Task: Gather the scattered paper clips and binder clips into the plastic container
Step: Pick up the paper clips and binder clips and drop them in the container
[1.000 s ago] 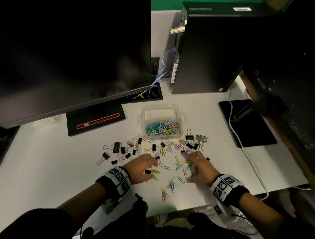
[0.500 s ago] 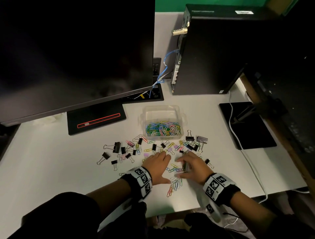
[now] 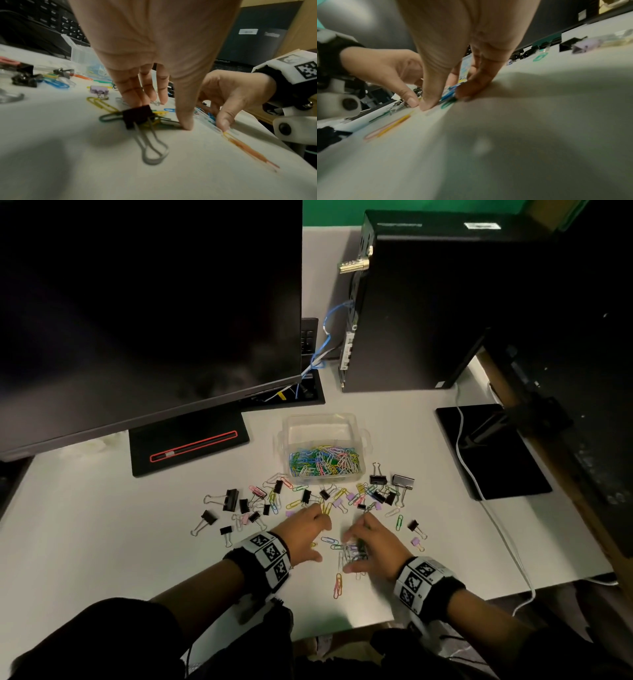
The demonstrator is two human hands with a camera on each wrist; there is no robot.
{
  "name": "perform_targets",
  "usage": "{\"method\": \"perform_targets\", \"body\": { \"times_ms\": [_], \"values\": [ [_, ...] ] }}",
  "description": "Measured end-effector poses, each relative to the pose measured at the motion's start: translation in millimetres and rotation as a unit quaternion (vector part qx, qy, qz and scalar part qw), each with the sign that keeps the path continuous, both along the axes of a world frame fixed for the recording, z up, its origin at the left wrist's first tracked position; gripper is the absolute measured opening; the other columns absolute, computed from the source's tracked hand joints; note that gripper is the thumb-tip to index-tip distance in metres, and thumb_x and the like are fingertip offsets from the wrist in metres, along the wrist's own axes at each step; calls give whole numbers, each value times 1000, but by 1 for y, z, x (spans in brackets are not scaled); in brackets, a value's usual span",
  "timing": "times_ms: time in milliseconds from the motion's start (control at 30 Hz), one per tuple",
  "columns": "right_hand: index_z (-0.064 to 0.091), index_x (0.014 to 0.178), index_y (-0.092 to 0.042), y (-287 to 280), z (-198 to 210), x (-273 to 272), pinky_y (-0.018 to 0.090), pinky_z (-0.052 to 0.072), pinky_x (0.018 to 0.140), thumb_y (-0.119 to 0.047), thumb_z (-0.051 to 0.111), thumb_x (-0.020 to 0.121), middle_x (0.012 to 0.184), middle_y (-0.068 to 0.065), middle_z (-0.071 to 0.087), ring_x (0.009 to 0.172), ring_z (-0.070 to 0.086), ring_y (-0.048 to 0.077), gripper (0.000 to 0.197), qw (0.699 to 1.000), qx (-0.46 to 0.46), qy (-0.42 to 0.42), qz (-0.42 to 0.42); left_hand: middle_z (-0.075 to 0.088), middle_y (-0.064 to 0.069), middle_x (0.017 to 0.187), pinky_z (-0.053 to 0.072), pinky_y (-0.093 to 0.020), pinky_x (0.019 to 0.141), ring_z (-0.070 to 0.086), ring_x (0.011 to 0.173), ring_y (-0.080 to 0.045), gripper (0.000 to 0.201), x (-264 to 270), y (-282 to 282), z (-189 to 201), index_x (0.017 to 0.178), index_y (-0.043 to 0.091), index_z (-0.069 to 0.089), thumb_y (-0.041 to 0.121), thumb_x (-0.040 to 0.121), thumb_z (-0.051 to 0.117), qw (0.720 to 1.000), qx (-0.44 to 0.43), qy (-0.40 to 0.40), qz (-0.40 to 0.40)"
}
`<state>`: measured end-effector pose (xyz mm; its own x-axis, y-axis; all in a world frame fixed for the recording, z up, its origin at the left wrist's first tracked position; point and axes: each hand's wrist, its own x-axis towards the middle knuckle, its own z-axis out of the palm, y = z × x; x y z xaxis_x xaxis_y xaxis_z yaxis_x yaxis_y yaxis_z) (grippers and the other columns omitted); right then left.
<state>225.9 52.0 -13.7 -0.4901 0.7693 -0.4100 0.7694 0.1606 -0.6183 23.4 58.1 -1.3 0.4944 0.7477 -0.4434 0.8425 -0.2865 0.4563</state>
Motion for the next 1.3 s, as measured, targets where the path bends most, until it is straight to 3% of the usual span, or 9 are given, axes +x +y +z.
{"method": "perform_targets", "body": {
  "times_ms": [167,300,400,533,667,900,1067,1167,1300],
  "values": [
    [65,84,-8,16,1,2,17,38,72,-21,73,76,80,-12,51,75,48,4,16,999,26,17,22,49,-7,118,43,-30,88,55,107,-24,23,4,9,2,110,10,57,18,88,60,999,-9,7,31],
    [66,84,-5,34,10,5,18,40,69,-15,67,81,77,-8,62,66,55,0,11,999,37,20,-34,50,-8,119,43,-32,88,56,106,-26,20,6,12,4,107,8,59,18,91,54,1000,0,15,19],
    [67,86,-9,57,26,1,14,41,64,-12,65,83,72,-23,55,57,55,-12,6,995,36,42,-77,45,-6,125,41,-32,97,50,115,-24,33,8,8,7,118,11,53,29,90,55,1000,18,7,9],
    [69,86,-14,93,51,-13,17,50,51,-12,65,83,71,-2,68,50,61,3,5,986,62,83,-134,42,-5,129,39,-35,101,42,120,-21,68,18,-1,8,127,13,44,51,75,67,999,32,36,6],
    [69,84,-16,124,56,-31,31,56,64,-15,68,81,85,7,70,61,64,20,4,977,103,99,-155,46,-9,123,38,-38,100,44,112,-26,84,27,-5,4,123,8,44,59,63,73,993,75,83,-29],
    [62,108,-12,123,48,-39,33,46,86,-21,63,84,105,9,58,92,55,21,26,991,136,0,-22,45,-11,123,42,-38,99,45,113,-27,67,38,-10,5,119,6,46,39,69,77,998,20,44,45],
    [66,86,-15,89,46,-10,24,43,69,-12,64,80,86,0,65,67,53,5,7,995,97,-6,16,46,-14,126,38,-34,99,46,118,-29,38,34,-2,8,122,5,50,18,87,60,999,4,18,51],
    [65,94,-16,64,42,7,20,39,72,-26,75,72,91,-7,57,71,49,4,26,995,62,-50,63,46,-15,126,39,-35,97,47,118,-29,37,32,2,9,122,5,50,20,90,56,999,1,23,32],
    [36,136,-20,32,32,18,20,35,97,-49,80,57,122,-7,36,109,38,8,96,994,8,-67,91,42,-11,128,39,-35,98,44,118,-27,65,28,3,8,127,9,44,29,73,75,999,-25,34,-14]
  ]
}}
